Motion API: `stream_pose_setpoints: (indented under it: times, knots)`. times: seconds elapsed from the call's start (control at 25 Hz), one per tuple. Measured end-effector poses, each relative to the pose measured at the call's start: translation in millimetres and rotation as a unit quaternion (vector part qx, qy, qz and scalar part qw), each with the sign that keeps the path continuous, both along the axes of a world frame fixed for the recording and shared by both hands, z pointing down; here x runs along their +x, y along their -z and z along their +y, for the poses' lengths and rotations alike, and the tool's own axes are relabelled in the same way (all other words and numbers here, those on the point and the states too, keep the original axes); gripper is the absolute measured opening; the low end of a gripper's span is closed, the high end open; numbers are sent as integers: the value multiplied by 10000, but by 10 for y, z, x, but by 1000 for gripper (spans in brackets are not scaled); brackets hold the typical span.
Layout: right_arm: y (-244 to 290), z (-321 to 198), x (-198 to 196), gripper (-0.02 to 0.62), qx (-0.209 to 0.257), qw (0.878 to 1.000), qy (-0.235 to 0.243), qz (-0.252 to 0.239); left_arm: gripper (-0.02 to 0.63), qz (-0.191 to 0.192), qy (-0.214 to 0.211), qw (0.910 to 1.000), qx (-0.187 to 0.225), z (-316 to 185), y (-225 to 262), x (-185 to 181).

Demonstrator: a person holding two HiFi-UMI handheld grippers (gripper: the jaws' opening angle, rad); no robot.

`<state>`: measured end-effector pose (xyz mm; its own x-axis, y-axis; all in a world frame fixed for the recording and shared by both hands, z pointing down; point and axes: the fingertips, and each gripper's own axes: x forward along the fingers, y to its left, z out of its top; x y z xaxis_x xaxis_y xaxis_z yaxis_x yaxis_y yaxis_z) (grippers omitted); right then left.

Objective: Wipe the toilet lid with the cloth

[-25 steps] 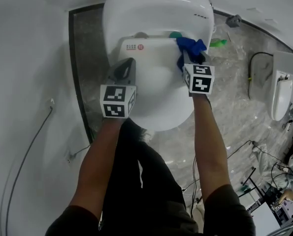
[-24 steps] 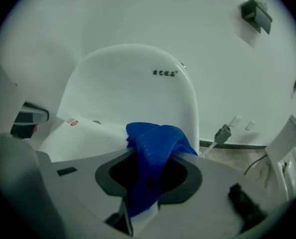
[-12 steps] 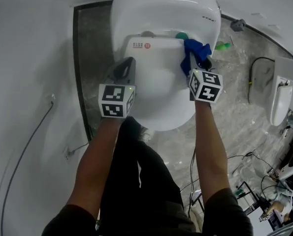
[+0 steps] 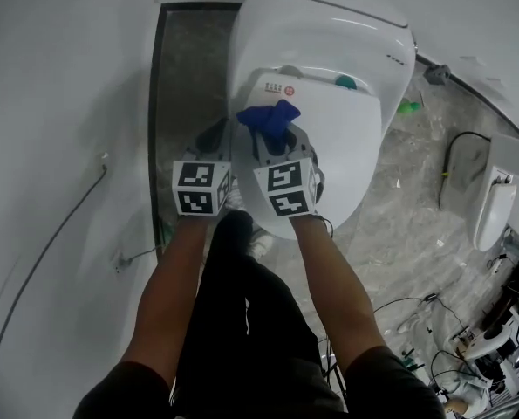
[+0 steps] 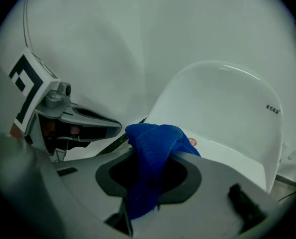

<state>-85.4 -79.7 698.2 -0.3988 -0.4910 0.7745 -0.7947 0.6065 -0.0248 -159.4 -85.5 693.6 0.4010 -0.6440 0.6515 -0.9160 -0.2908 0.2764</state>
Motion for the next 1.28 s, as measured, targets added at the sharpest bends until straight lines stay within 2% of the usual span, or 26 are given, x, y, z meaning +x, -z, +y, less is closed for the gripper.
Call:
stream_pose_setpoints:
  times: [0.08,0.2,0.36,0.64,0.84,1.12,1.28]
  knots:
    - [-133,58,-93,107,-102,9995,191,213,11,-20,54,10000,-31,48,-23,-58]
    - [-225,86,-107,107,-19,9975,451,552,11,-147,114,9997,-125,123,-68,-124]
    - [-206,52,-9,107,128,9973,392,607,11,-155,126,9997,-166,180,-90,-85]
    - [-151,-20,461,107,236,9982,-377,408,11,-33,-90,9998,-187,238,-70,246]
    - [-124,-45,981,107,466,9931,-840,678,11,-34,-290,9993,-220,273,-58,522]
    - [-106,22,1877,107,474,9804,-1796,655,11,111,-536,9983,-198,288,9,866]
    - [-145,134,2314,107,548,9695,-2230,860,11,92,-669,9975,-223,328,-37,965]
